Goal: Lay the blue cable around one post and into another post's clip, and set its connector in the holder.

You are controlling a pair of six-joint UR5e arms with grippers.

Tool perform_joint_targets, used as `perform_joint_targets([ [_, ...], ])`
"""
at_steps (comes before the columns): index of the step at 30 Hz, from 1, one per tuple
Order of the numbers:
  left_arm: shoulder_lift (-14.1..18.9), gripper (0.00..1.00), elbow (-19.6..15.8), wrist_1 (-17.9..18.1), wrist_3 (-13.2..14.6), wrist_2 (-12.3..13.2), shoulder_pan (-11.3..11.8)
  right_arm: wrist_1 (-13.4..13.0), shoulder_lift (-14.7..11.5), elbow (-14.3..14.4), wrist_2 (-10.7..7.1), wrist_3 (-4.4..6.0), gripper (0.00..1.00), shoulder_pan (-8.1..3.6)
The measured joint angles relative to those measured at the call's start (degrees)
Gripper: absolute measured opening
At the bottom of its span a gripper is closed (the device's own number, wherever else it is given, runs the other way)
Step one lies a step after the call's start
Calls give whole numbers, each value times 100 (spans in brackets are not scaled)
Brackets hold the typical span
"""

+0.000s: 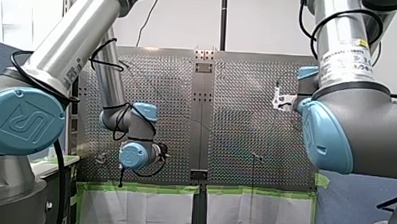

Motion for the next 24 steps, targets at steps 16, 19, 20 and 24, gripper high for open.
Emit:
perform_joint_targets([
  [16,0,100,2,-2,4,-14,-1,50,-269,1,-6,61,0,-1],
  [19,0,100,2,-14,6,-17,-2,60,-310,0,-3,74,0,-16],
  [20,0,100,3,-17,7,-18,-2,64,-316,0,-2,78,0,-21],
  [24,0,100,3,-24,8,-20,-3,97,-330,-2,2,89,0,-48],
])
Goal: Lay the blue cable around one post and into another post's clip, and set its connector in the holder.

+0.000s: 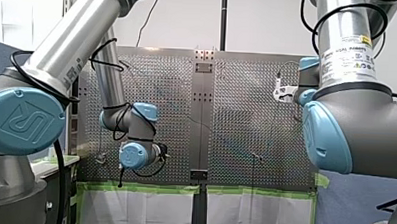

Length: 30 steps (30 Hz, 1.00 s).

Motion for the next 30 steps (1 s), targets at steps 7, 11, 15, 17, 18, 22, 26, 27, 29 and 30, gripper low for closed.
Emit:
perform_joint_targets([
  [7,0,100,11,-26,1,0,-1,32,-72,-5,22,55,0,-74],
  [11,0,100,11,-48,0,0,4,20,-156,-3,27,142,0,-113],
  [15,0,100,12,-53,5,0,2,21,-178,0,23,158,0,-156],
  [17,0,100,13,-54,7,0,2,24,-179,2,22,157,0,-183],
  [18,0,100,13,-54,8,0,1,24,-180,2,23,159,0,-195],
  [22,0,100,15,-60,9,0,1,37,-177,9,62,155,0,-257],
  [26,0,100,15,-63,9,0,1,31,-175,70,100,122,0,-294],
  [27,0,100,15,-63,11,0,1,17,-174,94,107,115,0,-303],
  [29,0,100,15,-63,14,0,2,-22,-172,147,114,106,0,-321],
  [30,0,100,14,-63,15,0,3,-29,-170,163,115,104,0,-331],
])
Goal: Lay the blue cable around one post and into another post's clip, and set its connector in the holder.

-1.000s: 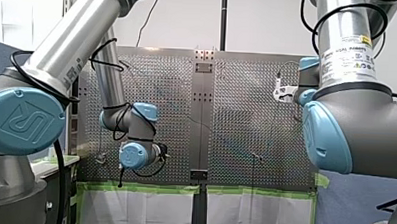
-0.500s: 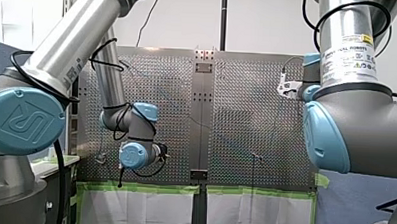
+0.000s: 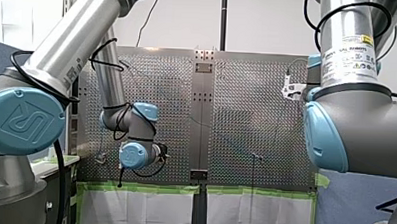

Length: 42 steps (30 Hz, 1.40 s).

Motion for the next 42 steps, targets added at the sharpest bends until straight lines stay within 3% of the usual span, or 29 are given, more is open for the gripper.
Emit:
perform_joint_targets([
  [9,0,100,0,-18,3,0,-2,113,12,36,97,12,0,-41],
  [23,0,100,97,-258,55,-11,0,365,141,-45,255,233,0,-224],
  [28,0,100,144,-330,61,-50,-2,606,362,-280,246,182,0,-257],
  [34,0,100,197,-430,64,-76,-4,707,556,-514,71,173,0,-259],
  [42,0,100,244,-487,65,-103,-9,827,584,-695,-174,188,0,-266],
])
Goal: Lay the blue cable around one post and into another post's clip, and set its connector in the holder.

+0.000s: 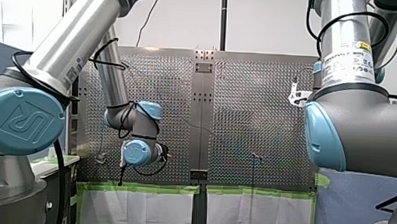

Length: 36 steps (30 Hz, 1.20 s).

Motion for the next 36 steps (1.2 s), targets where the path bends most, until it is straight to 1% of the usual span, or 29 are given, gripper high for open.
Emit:
perform_joint_targets([
  [6,0,100,18,-43,0,-67,-14,70,1,-37,-83,13,0,-9],
  [12,0,100,18,-54,0,-88,-27,245,2,-80,-223,15,0,-65],
  [18,0,100,25,-58,0,-90,-31,409,2,-145,-471,-22,0,-124],
  [31,0,100,52,-136,8,-90,-40,555,2,-376,-1168,-47,0,-201],
  [34,1,100,53,-142,9,-90,-42,584,2,-404,-1278,-50,0,-227],
  [36,1,100,53,-144,9,-91,-42,593,2,-412,-1319,-50,0,-237],
])
